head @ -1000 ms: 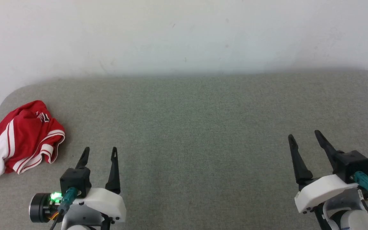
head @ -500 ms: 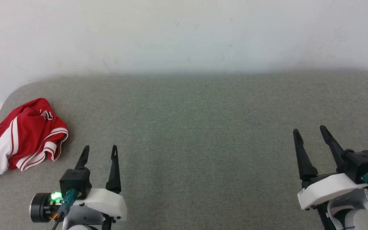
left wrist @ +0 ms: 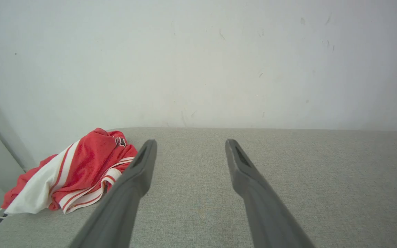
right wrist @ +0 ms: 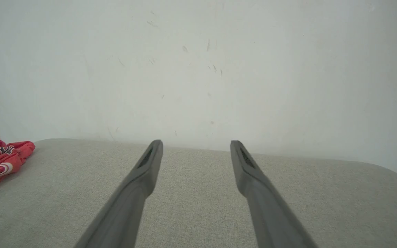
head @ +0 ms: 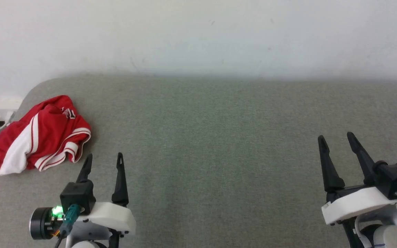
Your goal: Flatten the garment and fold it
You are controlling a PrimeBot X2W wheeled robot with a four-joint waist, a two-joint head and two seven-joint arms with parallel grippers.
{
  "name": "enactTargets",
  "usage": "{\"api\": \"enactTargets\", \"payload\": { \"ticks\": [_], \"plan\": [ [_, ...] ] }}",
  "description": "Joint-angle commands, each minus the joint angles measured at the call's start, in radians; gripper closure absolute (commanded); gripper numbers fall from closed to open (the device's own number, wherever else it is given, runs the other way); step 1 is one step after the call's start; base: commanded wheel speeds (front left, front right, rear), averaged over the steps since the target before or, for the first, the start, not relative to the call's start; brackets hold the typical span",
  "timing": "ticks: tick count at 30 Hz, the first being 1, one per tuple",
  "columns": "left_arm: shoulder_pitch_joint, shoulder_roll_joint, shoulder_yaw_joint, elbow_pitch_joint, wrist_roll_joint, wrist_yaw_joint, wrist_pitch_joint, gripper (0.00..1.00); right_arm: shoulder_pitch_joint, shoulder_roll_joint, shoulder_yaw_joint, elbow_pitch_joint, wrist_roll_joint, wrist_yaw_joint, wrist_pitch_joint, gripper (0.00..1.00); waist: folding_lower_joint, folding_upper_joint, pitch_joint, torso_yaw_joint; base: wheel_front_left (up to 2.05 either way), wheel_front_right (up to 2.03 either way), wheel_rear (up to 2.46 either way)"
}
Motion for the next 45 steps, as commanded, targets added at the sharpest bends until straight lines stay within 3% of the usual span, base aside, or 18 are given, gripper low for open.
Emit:
{"api": "enactTargets", "payload": {
  "ticks": [1, 31, 45],
  "plan": [
    [-0.017, -0.002, 0.001, -0.005, -0.006, 0.009, -0.01, 0.0, 0.017, 0.001, -0.001, -0.01, 0.014, 0.0, -0.014, 0.0, 0.0, 0.0, 0.003, 0.023, 0.0, 0.0, 0.0],
    [-0.015, -0.003, 0.012, -0.019, -0.049, 0.068, -0.073, 0.0, 0.038, 0.003, 0.013, -0.04, 0.053, -0.001, -0.077, 0.0, 0.0, 0.0, 0.016, 0.283, 0.0, 0.0, 0.0],
    [-0.02, -0.004, 0.021, -0.014, -0.076, 0.092, -0.1, 0.0, 0.04, 0.003, 0.018, -0.05, 0.065, -0.001, -0.104, 0.0, 0.0, 0.0, 0.034, 0.334, 0.0, 0.0, 0.0]
  ]
}}
